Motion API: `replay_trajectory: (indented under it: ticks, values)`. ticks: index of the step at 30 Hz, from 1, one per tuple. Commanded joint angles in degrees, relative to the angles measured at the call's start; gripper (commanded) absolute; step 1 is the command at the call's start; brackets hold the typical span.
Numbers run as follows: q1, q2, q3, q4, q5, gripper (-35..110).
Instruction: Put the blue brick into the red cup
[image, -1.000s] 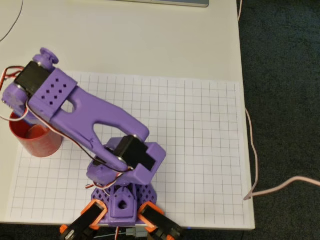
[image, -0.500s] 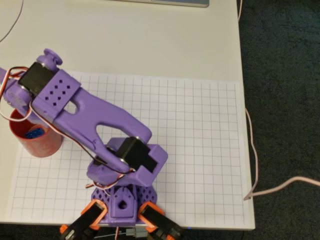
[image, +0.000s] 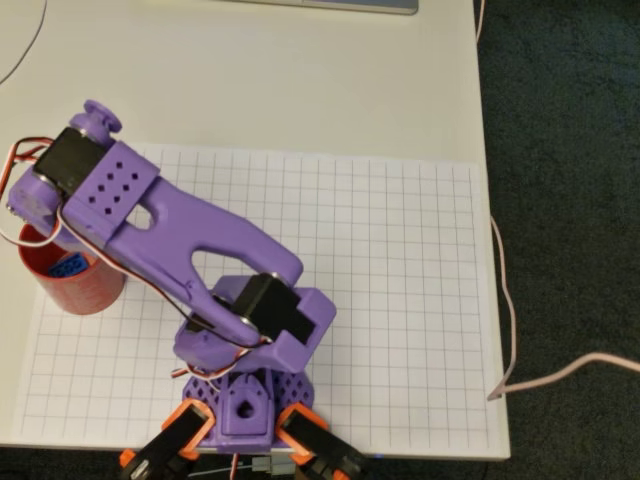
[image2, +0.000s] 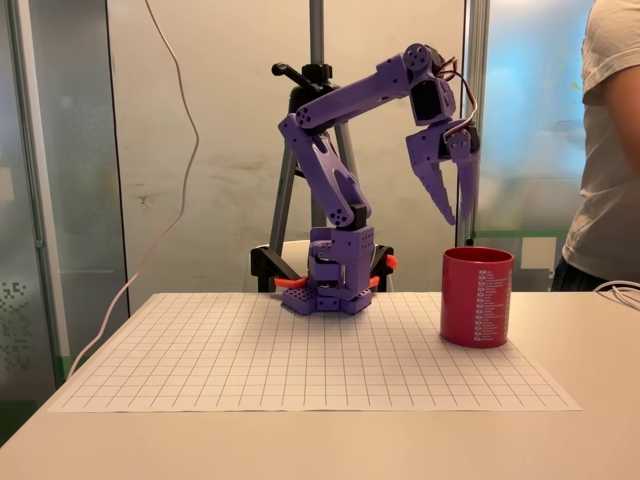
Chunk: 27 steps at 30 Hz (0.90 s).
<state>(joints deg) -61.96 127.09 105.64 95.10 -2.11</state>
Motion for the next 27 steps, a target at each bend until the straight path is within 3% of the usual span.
replay_trajectory:
  ticks: [1, 6, 15, 21, 27]
  values:
    - [-0.2, 2.4, 0.4, -0.2, -0.9, 0]
    - [7.2, 2.5, 2.8, -7.3, -1.1, 0]
    - [45.0, 0.0, 7.7, -34.2, 3.8, 0]
    - [62.8, 5.9, 6.2, -38.0, 4.7, 0]
    - [72.2, 19.4, 6.0, -37.2, 4.2, 0]
